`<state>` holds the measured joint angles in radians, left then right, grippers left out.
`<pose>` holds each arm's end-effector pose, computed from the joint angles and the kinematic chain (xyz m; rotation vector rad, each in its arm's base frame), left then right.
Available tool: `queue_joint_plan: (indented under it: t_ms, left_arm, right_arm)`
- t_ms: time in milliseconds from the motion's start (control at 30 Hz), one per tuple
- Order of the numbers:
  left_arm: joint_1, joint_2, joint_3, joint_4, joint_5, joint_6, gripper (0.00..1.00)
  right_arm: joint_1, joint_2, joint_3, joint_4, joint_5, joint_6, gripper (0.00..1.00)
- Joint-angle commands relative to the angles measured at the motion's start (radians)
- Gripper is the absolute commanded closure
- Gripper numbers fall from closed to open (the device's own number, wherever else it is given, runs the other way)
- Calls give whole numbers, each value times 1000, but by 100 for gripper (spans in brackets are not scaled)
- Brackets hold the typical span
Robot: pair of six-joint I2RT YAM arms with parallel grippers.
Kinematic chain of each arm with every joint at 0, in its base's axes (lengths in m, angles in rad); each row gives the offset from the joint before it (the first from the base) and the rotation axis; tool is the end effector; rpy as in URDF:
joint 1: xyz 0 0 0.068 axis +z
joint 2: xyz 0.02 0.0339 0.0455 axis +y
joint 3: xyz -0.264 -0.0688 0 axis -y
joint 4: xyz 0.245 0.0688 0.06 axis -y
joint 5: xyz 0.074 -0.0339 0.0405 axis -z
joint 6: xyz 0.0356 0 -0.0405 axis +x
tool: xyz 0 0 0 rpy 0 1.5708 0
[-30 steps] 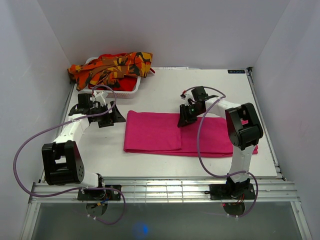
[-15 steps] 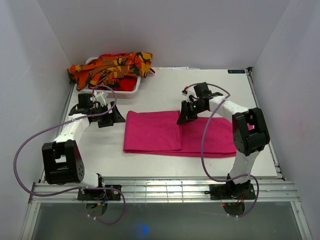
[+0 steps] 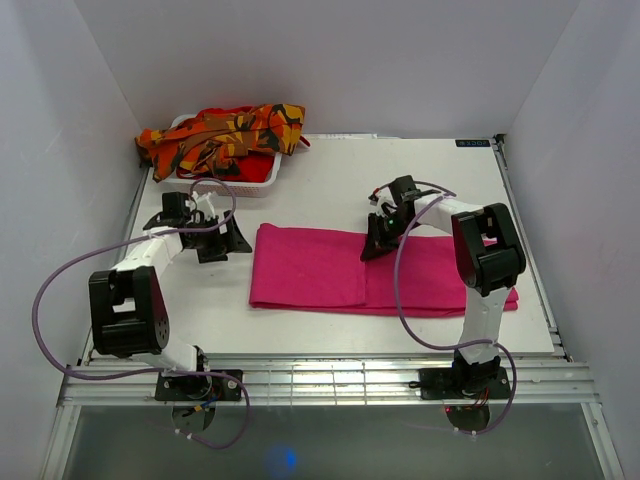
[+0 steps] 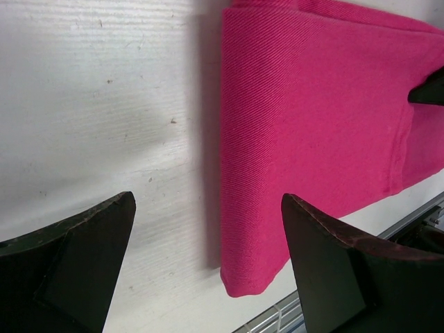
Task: Fold and stack the trousers
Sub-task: Fold the trousers
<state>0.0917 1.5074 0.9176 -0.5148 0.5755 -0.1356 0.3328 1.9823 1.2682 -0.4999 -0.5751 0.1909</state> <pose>0.2875 0.0070 0.1978 -0.1128 2.5905 -0.7788 0.3588 0.1445 0.1430 -0.3478 2.7850 0.9314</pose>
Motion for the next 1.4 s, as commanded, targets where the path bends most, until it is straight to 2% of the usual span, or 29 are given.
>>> queue_joint_plan:
  t_ms: [0,167,200,300,367,467,533,633,667,700,833,933,967,1100,1200,1300,1367]
  left_arm:
    - [6,5,-37,44,14,10,3]
    - [6,74,-69,122,104,-5,5]
    - [6,80,-71,131,165,-4,6]
    - [6,67,-92,180,337,16,20]
    - [6,41,-103,229,347,-13,23]
    - [9,-16,-77,219,278,-16,28]
    - [9,-68,-56,240,320,-24,30]
    - [2,-95,-75,395,479,-131,40]
    - [-6,-82,-82,438,512,-207,42]
    - [-16,-63,-82,491,527,-232,46]
    - [-75,51,-95,638,505,-324,50]
    - [-75,177,-100,731,451,-413,51]
    - [-75,263,-77,740,437,-427,52]
    - [-75,484,19,733,341,-426,55]
    - [-57,592,111,711,372,-417,60]
    - [-44,574,153,643,389,-322,61]
    - [-35,509,165,596,441,-261,59]
  right_arm:
    - [-6,29,46,-38,35,-33,92]
    - [-6,62,74,-54,64,-57,92]
    - [-5,65,77,-55,67,-59,92]
    - [-5,73,89,-57,69,-70,92]
    - [-5,84,95,-65,75,-77,92]
    - [-5,85,96,-68,89,-94,92]
    - [-5,87,91,-68,93,-103,92]
    - [-5,96,91,-68,93,-113,92]
    - [-6,102,91,-68,93,-114,92]
    - [-5,105,92,-68,98,-117,92]
    - [-6,121,103,-71,116,-128,92]
    - [-6,139,115,-77,133,-139,92]
    - [-6,144,123,-78,135,-139,92]
    - [-6,171,151,-88,147,-143,92]
    - [-6,194,187,-101,158,-149,92]
    - [-8,208,210,-106,173,-156,92]
    - [-9,213,221,-112,164,-156,92]
